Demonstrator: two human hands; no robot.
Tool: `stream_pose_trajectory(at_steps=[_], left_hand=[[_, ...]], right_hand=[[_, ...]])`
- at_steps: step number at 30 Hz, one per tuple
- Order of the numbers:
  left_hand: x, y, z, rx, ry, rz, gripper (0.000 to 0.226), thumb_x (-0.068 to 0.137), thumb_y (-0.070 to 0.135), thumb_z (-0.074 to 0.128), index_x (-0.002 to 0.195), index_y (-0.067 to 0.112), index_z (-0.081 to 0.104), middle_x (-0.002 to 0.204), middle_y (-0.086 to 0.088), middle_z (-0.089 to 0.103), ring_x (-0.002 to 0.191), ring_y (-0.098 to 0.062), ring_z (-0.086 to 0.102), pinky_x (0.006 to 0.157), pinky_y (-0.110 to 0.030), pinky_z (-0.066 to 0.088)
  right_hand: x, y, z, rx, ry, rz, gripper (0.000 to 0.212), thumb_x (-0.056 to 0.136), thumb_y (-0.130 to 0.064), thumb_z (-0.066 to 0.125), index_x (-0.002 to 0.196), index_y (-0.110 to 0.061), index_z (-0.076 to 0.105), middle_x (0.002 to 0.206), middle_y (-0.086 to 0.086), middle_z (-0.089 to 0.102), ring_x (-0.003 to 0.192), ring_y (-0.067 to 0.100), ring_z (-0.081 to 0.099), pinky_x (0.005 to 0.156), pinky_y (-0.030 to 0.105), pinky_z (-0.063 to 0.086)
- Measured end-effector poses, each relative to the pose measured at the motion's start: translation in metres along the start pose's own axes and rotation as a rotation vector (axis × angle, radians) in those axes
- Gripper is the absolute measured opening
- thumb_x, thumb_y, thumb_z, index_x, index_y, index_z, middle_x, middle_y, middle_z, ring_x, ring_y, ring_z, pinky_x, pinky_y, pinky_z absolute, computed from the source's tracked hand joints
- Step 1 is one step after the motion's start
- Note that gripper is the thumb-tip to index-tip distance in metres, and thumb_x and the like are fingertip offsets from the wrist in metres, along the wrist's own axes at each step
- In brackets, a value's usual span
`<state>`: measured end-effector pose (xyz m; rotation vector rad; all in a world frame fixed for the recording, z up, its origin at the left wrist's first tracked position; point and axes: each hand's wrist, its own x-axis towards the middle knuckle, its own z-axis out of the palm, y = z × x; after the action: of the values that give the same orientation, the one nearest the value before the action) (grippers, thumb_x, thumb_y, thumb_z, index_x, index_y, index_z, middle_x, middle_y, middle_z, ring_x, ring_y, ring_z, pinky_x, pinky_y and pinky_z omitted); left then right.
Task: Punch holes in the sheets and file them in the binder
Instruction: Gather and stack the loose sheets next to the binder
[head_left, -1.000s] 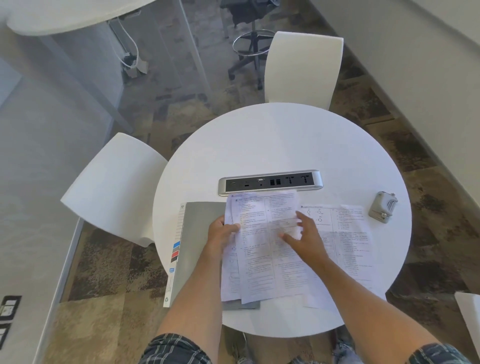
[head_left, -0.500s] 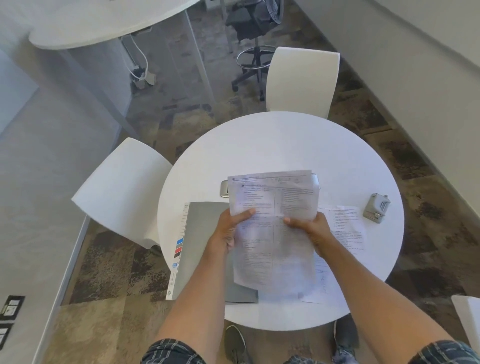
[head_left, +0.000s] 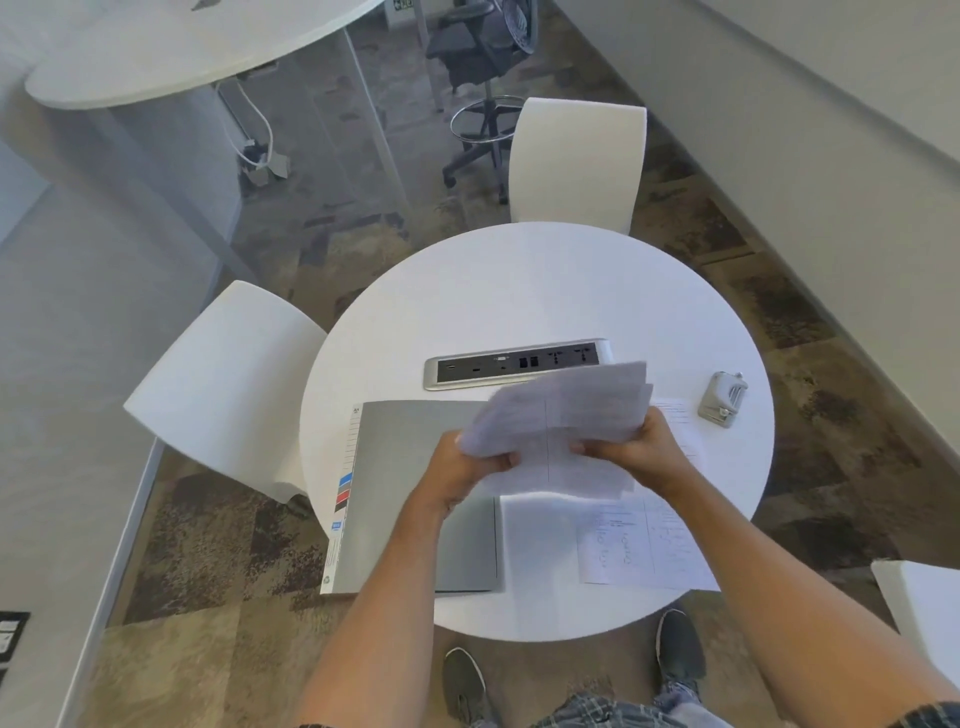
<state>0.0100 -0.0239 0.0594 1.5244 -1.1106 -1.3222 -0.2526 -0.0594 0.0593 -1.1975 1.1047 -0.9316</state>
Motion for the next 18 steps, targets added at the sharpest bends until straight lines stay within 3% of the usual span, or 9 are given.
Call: stream_pose_trajectory(at_steps=[2, 5, 8, 11, 14, 18], left_hand=[[-0.007, -0.014, 0.003, 0.059, -0.026, -0.041, 0.045, 0.071, 0.004, 0.091, 0.1, 0.037, 0.079, 0.11, -0.003, 0.078, 0.099, -0.016, 0.072, 0.091, -0.04, 0.058], [-0.01, -0.028, 0.008, 0.121, 0.005, -0.084, 0.036, 0.077, 0.019, 0.086, 0.111, 0.023, 0.076, 0.11, -0.004, 0.078, 0.105, -0.023, 0.073, 0.092, -0.046, 0.06], [-0.005, -0.025, 0.011, 0.156, 0.103, -0.132, 0.018, 0.083, 0.023, 0.082, 0.1, 0.016, 0.08, 0.1, -0.007, 0.079, 0.092, -0.021, 0.074, 0.077, -0.037, 0.059], [-0.001, -0.023, 0.007, 0.134, 0.174, -0.151, 0.014, 0.083, 0.021, 0.084, 0.095, 0.017, 0.078, 0.092, -0.003, 0.079, 0.083, -0.017, 0.074, 0.072, -0.03, 0.056], [-0.003, -0.029, 0.002, 0.15, 0.223, -0.173, 0.018, 0.086, 0.018, 0.079, 0.104, 0.017, 0.076, 0.097, -0.001, 0.077, 0.087, -0.018, 0.074, 0.073, -0.028, 0.057], [-0.009, -0.044, -0.003, 0.236, 0.27, -0.244, 0.008, 0.09, 0.016, 0.074, 0.097, 0.02, 0.074, 0.09, 0.003, 0.074, 0.082, -0.017, 0.071, 0.066, -0.025, 0.053]], right_hand=[[-0.008, 0.017, -0.004, -0.032, -0.032, 0.086, 0.041, 0.072, 0.008, 0.089, 0.1, -0.02, 0.077, 0.096, -0.001, 0.081, 0.096, 0.014, 0.077, 0.085, 0.043, 0.064], [-0.007, 0.04, -0.005, -0.12, -0.009, 0.145, 0.035, 0.079, -0.011, 0.091, 0.104, -0.029, 0.074, 0.106, 0.006, 0.078, 0.104, 0.025, 0.073, 0.095, 0.054, 0.059], [-0.004, 0.039, 0.001, -0.17, 0.057, 0.17, 0.024, 0.085, -0.027, 0.087, 0.105, -0.024, 0.075, 0.106, 0.006, 0.078, 0.103, 0.024, 0.073, 0.092, 0.048, 0.059], [-0.001, 0.031, 0.008, -0.178, 0.01, 0.204, 0.023, 0.093, -0.038, 0.076, 0.11, -0.023, 0.075, 0.106, -0.005, 0.078, 0.105, 0.018, 0.074, 0.085, 0.031, 0.06], [0.002, 0.045, 0.012, -0.47, 0.035, 0.296, 0.042, 0.098, -0.055, 0.062, 0.113, -0.017, 0.072, 0.102, -0.006, 0.076, 0.1, 0.019, 0.073, 0.088, 0.039, 0.059], [-0.007, 0.067, 0.014, -1.128, -0.044, 0.375, 0.048, 0.093, -0.053, 0.063, 0.124, -0.017, 0.065, 0.118, -0.001, 0.07, 0.105, 0.021, 0.067, 0.086, 0.036, 0.054]])
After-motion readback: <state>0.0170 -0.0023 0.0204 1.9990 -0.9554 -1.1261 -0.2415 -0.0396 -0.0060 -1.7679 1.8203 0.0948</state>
